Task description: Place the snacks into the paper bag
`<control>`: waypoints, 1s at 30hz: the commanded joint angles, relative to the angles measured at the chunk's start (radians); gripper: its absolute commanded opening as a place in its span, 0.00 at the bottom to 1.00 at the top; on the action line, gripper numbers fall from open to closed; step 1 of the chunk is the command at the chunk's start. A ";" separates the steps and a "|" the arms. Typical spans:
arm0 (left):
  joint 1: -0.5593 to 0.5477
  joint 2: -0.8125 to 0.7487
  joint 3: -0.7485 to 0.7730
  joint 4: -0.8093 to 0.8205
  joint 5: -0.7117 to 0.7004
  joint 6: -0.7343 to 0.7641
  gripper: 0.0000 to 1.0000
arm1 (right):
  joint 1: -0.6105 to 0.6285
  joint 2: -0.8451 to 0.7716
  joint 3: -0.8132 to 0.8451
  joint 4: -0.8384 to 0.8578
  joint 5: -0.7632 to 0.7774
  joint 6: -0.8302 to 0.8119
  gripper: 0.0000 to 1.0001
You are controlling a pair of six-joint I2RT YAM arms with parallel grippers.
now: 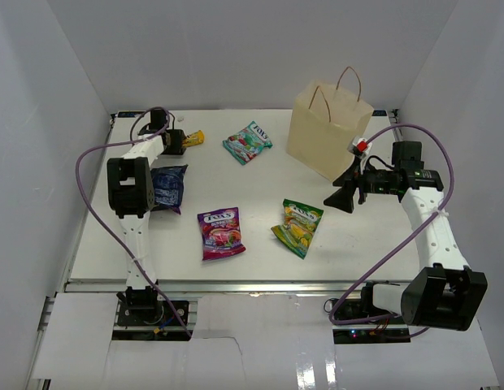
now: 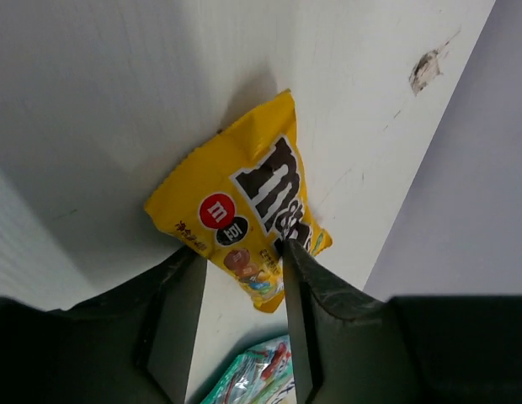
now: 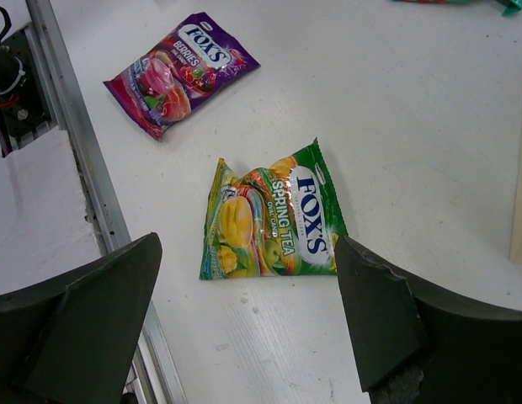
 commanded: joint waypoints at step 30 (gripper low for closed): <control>-0.181 -0.946 -0.906 0.561 0.625 0.661 0.07 | 0.374 0.088 0.151 0.332 0.189 0.610 0.87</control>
